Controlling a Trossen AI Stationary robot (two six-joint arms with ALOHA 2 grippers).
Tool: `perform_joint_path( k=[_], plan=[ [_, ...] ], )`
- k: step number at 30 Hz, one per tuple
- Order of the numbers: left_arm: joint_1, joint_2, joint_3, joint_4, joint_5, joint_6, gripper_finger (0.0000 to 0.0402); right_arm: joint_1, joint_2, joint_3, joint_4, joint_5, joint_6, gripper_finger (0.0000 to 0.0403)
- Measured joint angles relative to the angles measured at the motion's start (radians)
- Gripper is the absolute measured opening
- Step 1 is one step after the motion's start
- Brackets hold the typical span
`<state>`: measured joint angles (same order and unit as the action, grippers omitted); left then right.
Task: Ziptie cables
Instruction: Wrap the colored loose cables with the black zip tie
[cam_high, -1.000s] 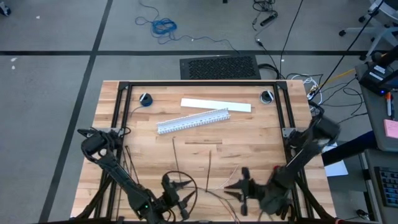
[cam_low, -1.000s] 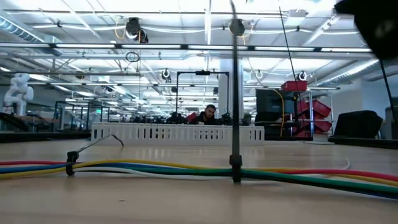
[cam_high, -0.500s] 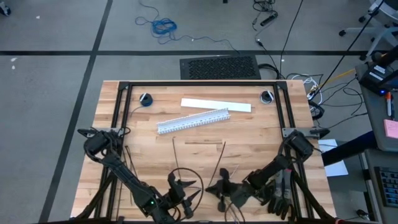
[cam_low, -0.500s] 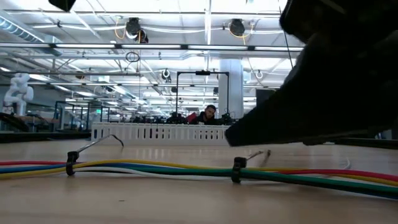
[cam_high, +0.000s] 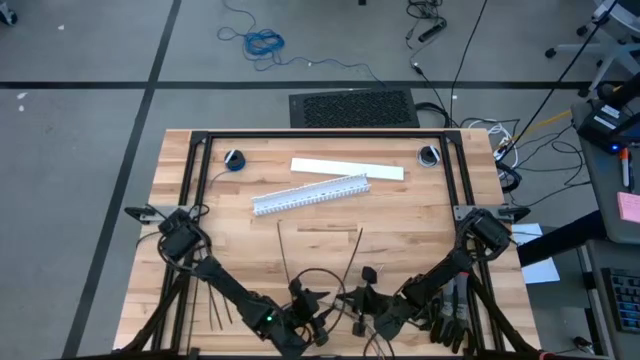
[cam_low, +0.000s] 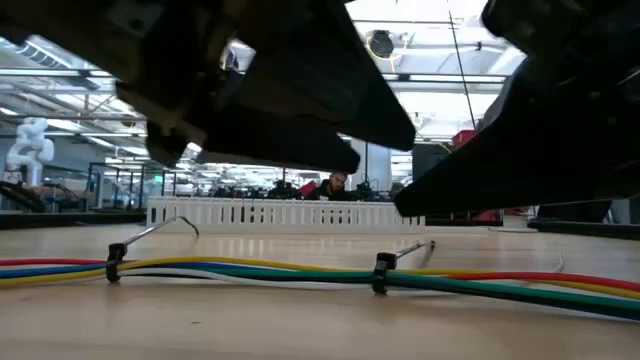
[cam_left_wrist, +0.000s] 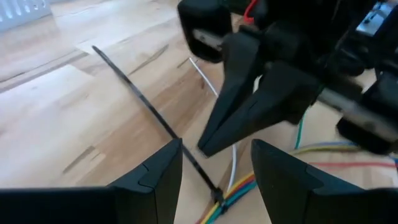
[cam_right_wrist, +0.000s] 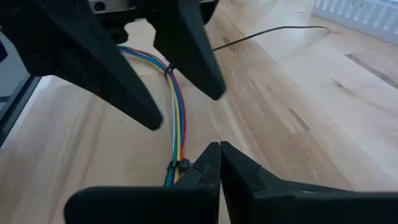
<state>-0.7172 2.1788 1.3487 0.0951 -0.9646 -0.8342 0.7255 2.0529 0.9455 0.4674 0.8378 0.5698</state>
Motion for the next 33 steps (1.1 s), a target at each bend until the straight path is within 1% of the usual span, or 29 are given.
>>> perform_joint_path(
  k=[6,10,15,19,23,33],
  plan=[
    [0.005,0.000,0.000,0.005,0.019,-0.050,0.0186,-0.001,0.002,0.000,-0.038,-0.013,0.033,0.0000],
    [0.005,0.002,0.000,0.003,0.046,-0.051,0.0186,-0.008,0.002,0.000,-0.054,-0.034,0.053,0.0000],
    [0.009,0.003,0.000,-0.009,0.047,-0.051,0.0186,-0.020,0.002,0.000,-0.068,-0.038,0.055,0.0000],
    [0.016,0.018,0.000,-0.021,0.053,-0.051,0.0186,-0.040,0.002,0.000,-0.122,-0.077,0.084,0.0000],
    [0.022,0.037,0.000,-0.033,0.058,-0.076,0.0186,-0.046,0.002,0.000,-0.168,-0.078,0.117,0.0000],
    [0.055,0.042,0.000,-0.037,0.077,-0.077,0.0186,-0.046,0.002,0.000,-0.178,-0.081,0.127,0.0000]
  ],
)
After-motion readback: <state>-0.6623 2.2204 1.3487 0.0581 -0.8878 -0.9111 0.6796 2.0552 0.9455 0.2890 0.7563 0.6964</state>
